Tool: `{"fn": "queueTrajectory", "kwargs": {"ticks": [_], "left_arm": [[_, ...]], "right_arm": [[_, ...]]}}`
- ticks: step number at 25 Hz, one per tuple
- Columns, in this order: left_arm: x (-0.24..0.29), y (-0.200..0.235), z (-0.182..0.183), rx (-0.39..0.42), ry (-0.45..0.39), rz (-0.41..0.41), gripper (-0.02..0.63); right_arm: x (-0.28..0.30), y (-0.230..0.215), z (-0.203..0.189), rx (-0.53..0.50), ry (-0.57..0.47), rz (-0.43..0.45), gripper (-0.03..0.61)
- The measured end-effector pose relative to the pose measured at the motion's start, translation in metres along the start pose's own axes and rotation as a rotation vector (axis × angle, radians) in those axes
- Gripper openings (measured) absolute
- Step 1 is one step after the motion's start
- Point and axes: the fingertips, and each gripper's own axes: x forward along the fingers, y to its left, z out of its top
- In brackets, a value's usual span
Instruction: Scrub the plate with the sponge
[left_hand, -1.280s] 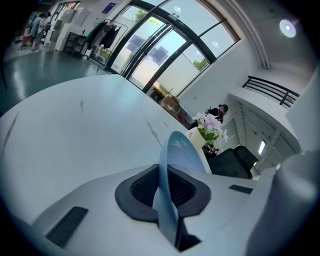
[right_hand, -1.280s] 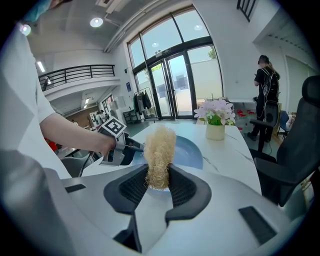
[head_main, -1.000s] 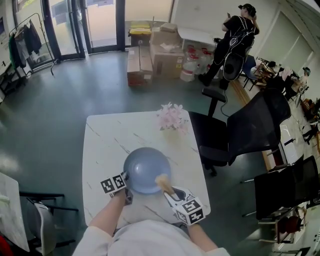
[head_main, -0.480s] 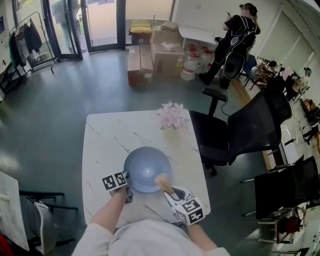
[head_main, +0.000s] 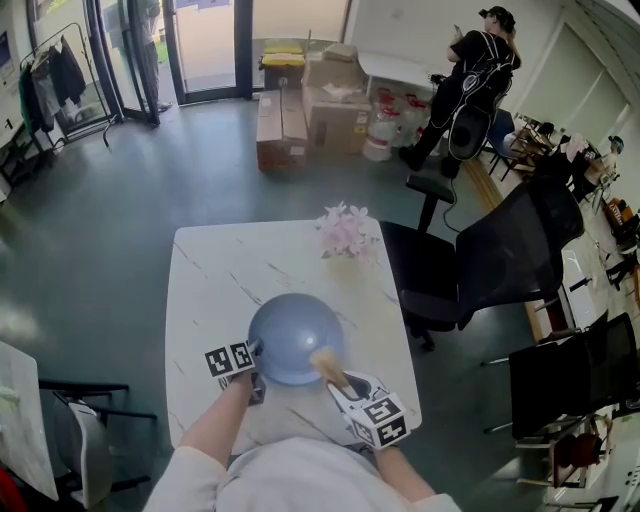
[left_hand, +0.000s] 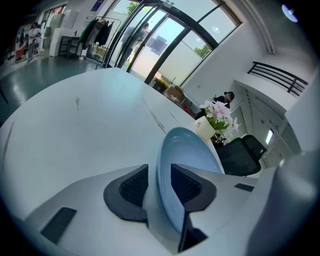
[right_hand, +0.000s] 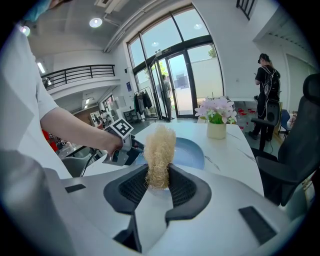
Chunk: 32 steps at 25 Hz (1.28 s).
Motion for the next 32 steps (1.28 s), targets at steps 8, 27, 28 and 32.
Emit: {"fn": "queueTrajectory", "kwargs": {"ticks": [8, 27, 28, 32], "left_arm": [[-0.010, 0.009, 0.000, -0.007, -0.008, -0.013, 0.149], [-0.088, -0.072, 0.055, 0.252, -0.278, -0.266, 0.058], [-0.094, -0.078, 0.057, 0.283, -0.289, -0.278, 0.053], [-0.118, -0.103, 0.061, 0.374, -0.317, -0.329, 0.043]], "right_arm": [[-0.003, 0.001, 0.003, -0.010, -0.012, -0.001, 0.124], [-0.012, -0.003, 0.022, 0.010, -0.076, -0.033, 0.124], [-0.012, -0.003, 0.023, 0.013, -0.080, -0.035, 0.124], [-0.016, 0.000, 0.029, 0.027, -0.102, -0.030, 0.124]]}}
